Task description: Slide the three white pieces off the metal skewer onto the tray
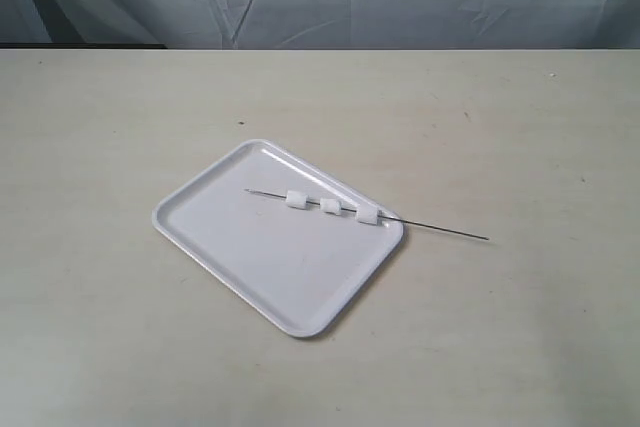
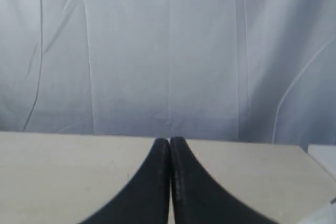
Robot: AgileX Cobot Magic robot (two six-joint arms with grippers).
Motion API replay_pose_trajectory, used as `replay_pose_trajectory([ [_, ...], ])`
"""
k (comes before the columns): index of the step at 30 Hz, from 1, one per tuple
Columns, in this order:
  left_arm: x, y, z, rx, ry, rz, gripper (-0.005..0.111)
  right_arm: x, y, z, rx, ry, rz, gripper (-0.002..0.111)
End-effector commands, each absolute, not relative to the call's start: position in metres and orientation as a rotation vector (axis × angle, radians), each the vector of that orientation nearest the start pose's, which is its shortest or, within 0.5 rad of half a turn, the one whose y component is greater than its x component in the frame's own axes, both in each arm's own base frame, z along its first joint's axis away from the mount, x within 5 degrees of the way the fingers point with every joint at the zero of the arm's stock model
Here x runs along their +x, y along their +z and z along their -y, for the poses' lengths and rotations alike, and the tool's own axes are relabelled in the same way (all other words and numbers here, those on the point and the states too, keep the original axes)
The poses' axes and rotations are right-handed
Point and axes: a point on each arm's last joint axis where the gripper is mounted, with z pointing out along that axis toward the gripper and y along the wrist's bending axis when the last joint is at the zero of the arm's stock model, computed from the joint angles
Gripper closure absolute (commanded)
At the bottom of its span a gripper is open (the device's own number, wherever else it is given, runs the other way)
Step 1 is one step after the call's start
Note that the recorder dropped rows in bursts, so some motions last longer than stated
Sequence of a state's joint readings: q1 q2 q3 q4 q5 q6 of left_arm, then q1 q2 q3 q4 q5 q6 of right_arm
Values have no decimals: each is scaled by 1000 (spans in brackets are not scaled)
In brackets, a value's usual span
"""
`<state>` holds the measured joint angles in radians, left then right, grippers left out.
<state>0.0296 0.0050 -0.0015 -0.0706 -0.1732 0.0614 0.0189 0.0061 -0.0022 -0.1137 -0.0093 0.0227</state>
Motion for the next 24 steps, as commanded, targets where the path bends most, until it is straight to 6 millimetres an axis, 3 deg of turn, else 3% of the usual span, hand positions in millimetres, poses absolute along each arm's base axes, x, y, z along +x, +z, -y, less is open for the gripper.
replay_pose_trajectory([
  [1, 49, 242, -3, -37, 35, -1150, 107, 55, 221, -2, -91, -58, -1397, 108],
  [7, 48, 243, -3, -38, 35, -1148, 107, 54, 224, -3, -175, -141, -1353, 108],
  [14, 47, 246, -4, -45, 27, -1102, 107, 47, 246, -2, 34, 108, -1108, 108],
  [17, 43, 253, -4, -129, -116, -1017, 107, 43, 253, 0, 75, 156, -1021, 108],
  [24, 38, 260, -3, -119, -148, -916, 107, 43, 254, 0, 157, 291, -1003, 108],
])
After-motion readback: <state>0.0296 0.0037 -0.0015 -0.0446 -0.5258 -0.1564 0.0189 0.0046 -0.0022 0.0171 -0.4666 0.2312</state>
